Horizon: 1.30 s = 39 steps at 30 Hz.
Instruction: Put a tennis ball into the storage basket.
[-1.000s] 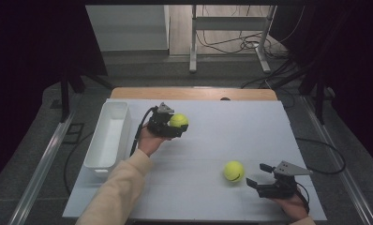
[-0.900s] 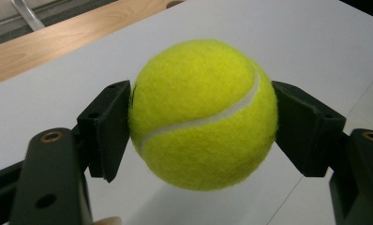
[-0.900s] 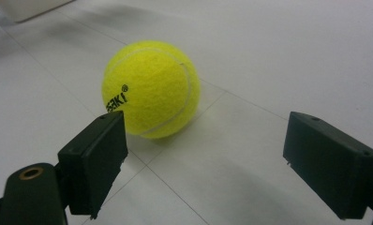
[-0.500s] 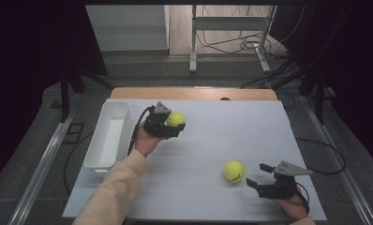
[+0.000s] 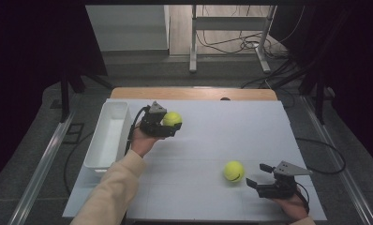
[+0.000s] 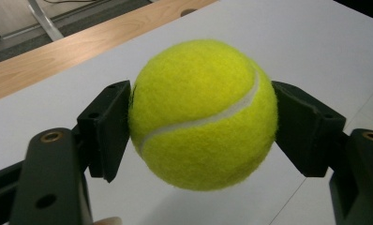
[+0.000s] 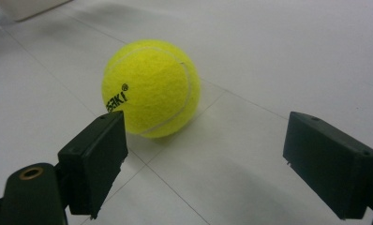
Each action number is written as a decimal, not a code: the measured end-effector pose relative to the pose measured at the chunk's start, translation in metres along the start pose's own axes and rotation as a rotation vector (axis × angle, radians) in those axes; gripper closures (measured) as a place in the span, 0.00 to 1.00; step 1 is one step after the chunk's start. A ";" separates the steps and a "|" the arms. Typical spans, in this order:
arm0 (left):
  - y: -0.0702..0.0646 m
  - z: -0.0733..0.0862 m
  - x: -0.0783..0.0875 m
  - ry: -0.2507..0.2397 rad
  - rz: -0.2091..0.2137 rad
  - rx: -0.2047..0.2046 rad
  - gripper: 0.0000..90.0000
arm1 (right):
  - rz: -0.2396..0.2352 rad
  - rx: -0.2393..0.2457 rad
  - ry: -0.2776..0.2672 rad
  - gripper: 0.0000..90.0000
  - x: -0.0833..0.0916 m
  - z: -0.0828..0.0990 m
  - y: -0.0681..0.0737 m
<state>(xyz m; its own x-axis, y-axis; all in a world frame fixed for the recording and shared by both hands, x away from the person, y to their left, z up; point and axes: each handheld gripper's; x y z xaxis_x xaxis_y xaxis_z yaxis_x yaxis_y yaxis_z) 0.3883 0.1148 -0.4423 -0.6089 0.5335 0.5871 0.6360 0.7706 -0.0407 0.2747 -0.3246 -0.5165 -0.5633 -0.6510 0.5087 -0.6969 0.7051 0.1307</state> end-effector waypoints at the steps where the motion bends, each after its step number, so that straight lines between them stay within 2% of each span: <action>1: 0.000 0.000 0.001 -0.003 0.000 0.003 0.29 | 0.000 0.000 0.000 0.16 0.000 0.000 0.000; 39: 0.012 0.006 0.021 -0.038 -0.030 0.032 0.29 | 0.003 0.001 0.005 0.16 -0.001 0.000 0.000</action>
<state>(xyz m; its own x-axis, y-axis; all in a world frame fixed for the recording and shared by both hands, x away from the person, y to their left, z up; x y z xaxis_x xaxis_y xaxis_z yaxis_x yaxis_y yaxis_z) 0.3802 0.1374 -0.4351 -0.6452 0.5227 0.5573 0.6022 0.7968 -0.0502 0.2747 -0.3241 -0.5169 -0.5632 -0.6477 0.5132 -0.6956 0.7068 0.1287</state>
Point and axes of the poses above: each handheld gripper's, and its own axes: x roughly backward along the jaws, z roughly out of its underside, y roughly to its left, and after that the axes turned 2 degrees about -x, right-handed
